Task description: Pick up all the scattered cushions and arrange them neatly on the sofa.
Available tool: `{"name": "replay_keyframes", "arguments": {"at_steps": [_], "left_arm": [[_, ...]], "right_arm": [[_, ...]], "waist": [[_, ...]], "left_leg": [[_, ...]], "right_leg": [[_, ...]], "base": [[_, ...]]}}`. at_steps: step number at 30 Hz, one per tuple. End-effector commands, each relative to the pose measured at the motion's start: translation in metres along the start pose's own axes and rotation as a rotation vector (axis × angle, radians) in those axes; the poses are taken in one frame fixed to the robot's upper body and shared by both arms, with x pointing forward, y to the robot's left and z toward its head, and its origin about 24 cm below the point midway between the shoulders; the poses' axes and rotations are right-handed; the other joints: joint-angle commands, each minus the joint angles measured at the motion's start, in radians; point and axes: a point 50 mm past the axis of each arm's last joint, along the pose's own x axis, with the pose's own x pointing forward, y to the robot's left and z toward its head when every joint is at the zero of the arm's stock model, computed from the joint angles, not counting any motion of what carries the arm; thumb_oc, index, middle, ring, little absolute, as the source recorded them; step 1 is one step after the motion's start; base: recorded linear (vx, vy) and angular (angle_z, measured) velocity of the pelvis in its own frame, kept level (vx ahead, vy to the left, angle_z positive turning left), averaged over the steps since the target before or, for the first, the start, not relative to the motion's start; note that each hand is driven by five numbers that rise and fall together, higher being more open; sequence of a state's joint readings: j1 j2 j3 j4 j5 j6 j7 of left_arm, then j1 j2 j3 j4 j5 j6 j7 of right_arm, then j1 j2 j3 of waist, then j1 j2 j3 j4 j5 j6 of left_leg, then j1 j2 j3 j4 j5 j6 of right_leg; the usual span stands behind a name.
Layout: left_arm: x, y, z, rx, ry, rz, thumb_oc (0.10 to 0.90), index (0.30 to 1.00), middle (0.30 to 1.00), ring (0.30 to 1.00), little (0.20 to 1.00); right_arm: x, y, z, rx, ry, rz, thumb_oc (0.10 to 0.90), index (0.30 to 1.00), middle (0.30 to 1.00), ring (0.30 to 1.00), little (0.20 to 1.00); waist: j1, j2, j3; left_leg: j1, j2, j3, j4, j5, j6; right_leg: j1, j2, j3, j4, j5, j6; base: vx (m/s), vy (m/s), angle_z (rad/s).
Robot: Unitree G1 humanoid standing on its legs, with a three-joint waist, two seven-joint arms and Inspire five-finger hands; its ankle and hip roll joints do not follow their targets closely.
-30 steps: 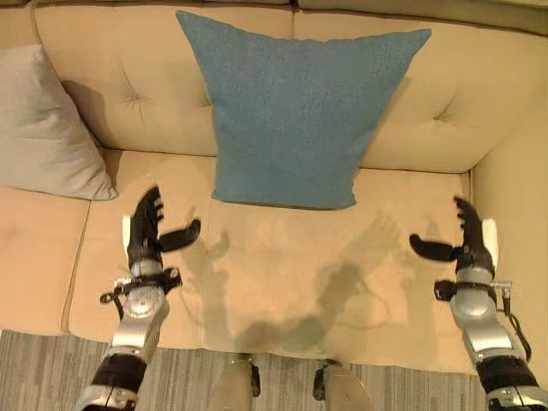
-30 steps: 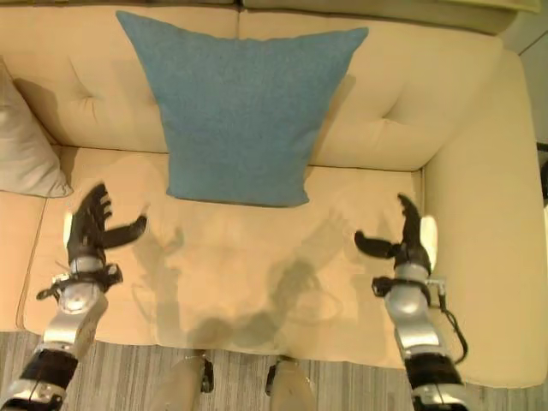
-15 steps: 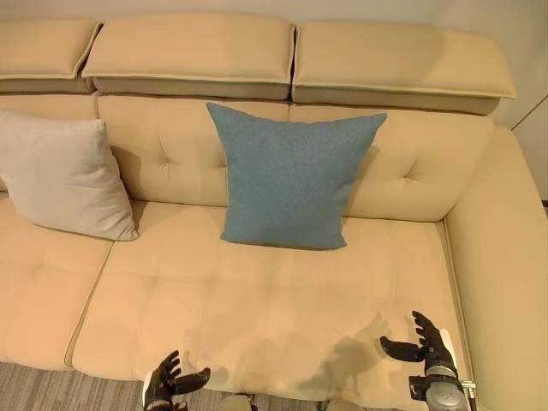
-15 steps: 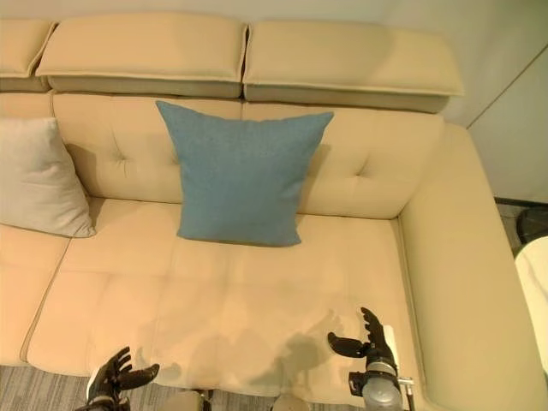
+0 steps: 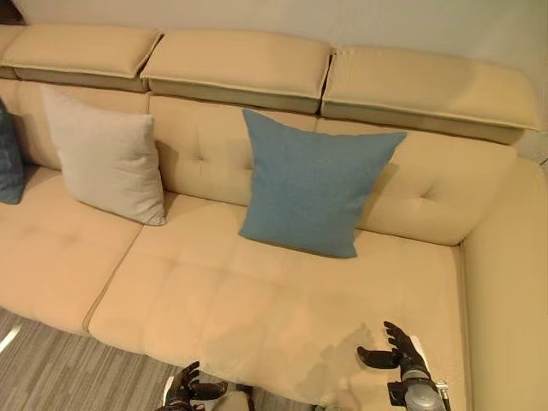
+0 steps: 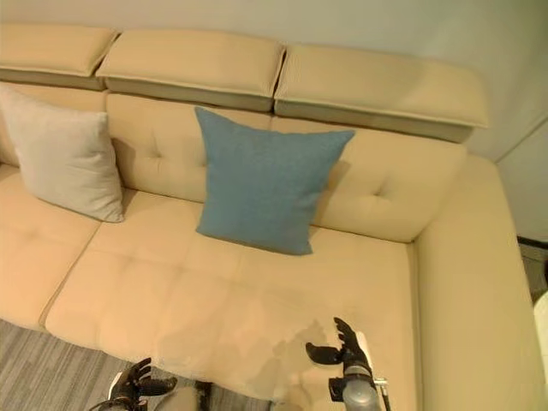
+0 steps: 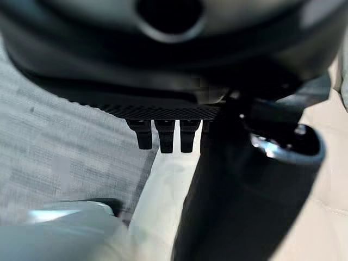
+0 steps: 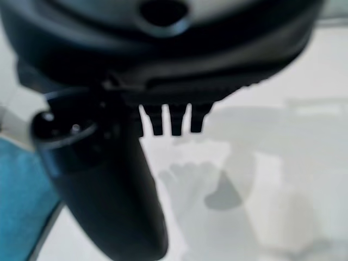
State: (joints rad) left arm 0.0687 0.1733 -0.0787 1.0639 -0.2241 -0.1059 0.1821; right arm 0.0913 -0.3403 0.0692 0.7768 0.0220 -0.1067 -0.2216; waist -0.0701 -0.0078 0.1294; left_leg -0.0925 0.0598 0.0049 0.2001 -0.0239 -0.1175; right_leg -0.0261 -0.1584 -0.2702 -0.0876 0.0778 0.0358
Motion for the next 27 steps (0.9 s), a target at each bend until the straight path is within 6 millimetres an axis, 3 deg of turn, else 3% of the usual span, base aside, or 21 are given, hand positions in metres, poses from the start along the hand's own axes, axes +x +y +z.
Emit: {"name": "replay_keyframes", "arguments": {"at_steps": [1,2,4,6,9,12,14,15,17,19,23,27], "left_arm": [[0.001,0.003,0.003,0.078,-0.039,0.006,0.8,0.9,0.9,0.9,0.9],[0.001,0.003,0.003,0.078,-0.04,0.006,0.8,0.9,0.9,0.9,0.9],[0.003,0.002,0.016,0.099,-0.082,0.005,0.8,0.9,0.9,0.9,0.9],[0.006,0.002,0.025,0.109,-0.106,0.011,0.8,0.9,0.9,0.9,0.9],[0.007,0.008,0.027,0.114,-0.105,0.037,0.8,0.9,0.9,0.9,0.9],[0.008,0.012,0.025,0.12,-0.089,0.054,0.8,0.9,0.9,0.9,0.9],[0.01,0.018,0.031,0.143,-0.099,0.069,0.8,0.9,0.9,0.9,0.9],[0.01,0.019,0.03,0.149,-0.099,0.071,0.8,0.9,0.9,0.9,0.9],[0.01,0.018,0.028,0.155,-0.086,0.061,0.8,0.9,0.9,0.9,0.9],[0.01,0.021,0.026,0.163,-0.073,0.064,0.8,0.9,0.9,0.9,0.9],[0.01,0.019,0.025,0.153,-0.059,0.066,0.8,0.9,0.9,0.9,0.9],[0.009,0.013,0.014,0.174,-0.004,0.054,0.8,0.9,0.9,0.9,0.9]], "right_arm": [[0.007,-0.009,0.009,0.0,-0.035,-0.045,0.8,0.9,0.9,0.9,0.9],[0.007,-0.009,0.009,0.0,-0.035,-0.045,0.8,0.9,0.9,0.9,0.9],[0.009,-0.001,0.004,-0.005,0.013,-0.028,0.8,0.9,0.9,0.9,0.9],[0.011,0.006,0.004,-0.025,0.032,-0.008,0.8,0.9,0.9,0.9,0.9],[0.014,0.013,0.005,-0.073,0.048,0.015,0.8,0.9,0.9,0.9,0.9],[0.015,0.017,0.007,-0.083,0.05,0.024,0.8,0.9,0.9,0.9,0.9],[0.017,0.019,0.012,-0.066,0.049,0.025,0.8,0.9,0.9,0.9,0.9],[0.016,0.018,0.007,-0.079,0.063,0.028,0.8,0.9,0.9,0.9,0.9],[0.014,0.018,-0.004,-0.089,0.108,0.034,0.8,0.9,0.9,0.9,0.9],[0.011,0.019,-0.012,-0.087,0.144,0.042,0.8,0.9,0.9,0.9,0.9],[0.006,0.027,-0.023,-0.076,0.209,0.06,0.8,0.9,0.9,0.9,0.9],[0.003,0.026,-0.034,-0.09,0.265,0.066,0.8,0.9,0.9,0.9,0.9]], "waist": [[0.011,-0.005,-0.026],[0.011,-0.005,-0.026],[0.008,-0.012,-0.025],[0.015,-0.026,-0.008],[0.041,-0.048,0.014],[0.048,-0.056,0.029],[0.055,-0.061,0.048],[0.075,-0.048,0.045],[0.091,-0.038,0.03],[0.102,-0.042,0.017],[0.126,-0.072,-0.031],[0.11,-0.062,-0.054]], "left_leg": [[0.108,0.006,-0.002,-0.064,-0.123,0.037],[0.111,0.006,-0.001,-0.067,-0.122,0.037],[0.138,-0.023,-0.015,-0.173,-0.127,0.056],[0.121,-0.047,-0.032,-0.183,-0.121,0.068],[0.097,-0.079,-0.058,-0.201,-0.112,0.087],[0.086,-0.078,-0.049,-0.204,-0.1,0.097],[0.049,-0.075,-0.043,-0.19,-0.08,0.116],[0.03,-0.066,-0.03,-0.192,-0.059,0.132],[0.023,-0.061,-0.028,-0.212,-0.035,0.136],[0.018,-0.064,-0.019,-0.219,-0.028,0.134],[0.003,-0.075,0.019,-0.262,0.008,0.104],[0.024,-0.06,0.032,-0.272,0.012,0.095]], "right_leg": [[-0.091,0.063,0.031,0.0,-0.03,0.075],[-0.09,0.063,0.031,0.0,-0.03,0.076],[-0.121,0.042,0.023,0.0,0.028,0.095],[-0.151,0.025,0.027,0.004,0.056,0.11],[-0.191,0.005,0.03,0.004,0.081,0.139],[-0.217,-0.009,0.049,0.034,0.093,0.159],[-0.235,0.002,0.117,0.147,0.034,0.155],[-0.202,0.007,0.108,0.262,-0.031,0.13],[-0.158,0.016,0.097,0.328,-0.089,0.113],[-0.113,0.018,0.093,0.323,-0.105,0.115],[-0.002,0.025,0.06,0.131,-0.119,0.114],[0.018,0.048,0.078,0.073,-0.105,0.105]], "base": [[-0.08,0.152,0.09],[-0.11,0.18,0.15],[-0.16,0.221,0.24],[-0.17,0.147,0.15],[-0.23,0.155,-0.03],[-0.23,0.087,-0.4],[-0.33,0.092,-0.36],[-0.34,0.121,-0.3],[-0.19,0.057,-0.51],[-0.08,-0.028,-0.12],[-0.09,-0.116,-0.02],[0.0,-0.081,-0.27]]}}
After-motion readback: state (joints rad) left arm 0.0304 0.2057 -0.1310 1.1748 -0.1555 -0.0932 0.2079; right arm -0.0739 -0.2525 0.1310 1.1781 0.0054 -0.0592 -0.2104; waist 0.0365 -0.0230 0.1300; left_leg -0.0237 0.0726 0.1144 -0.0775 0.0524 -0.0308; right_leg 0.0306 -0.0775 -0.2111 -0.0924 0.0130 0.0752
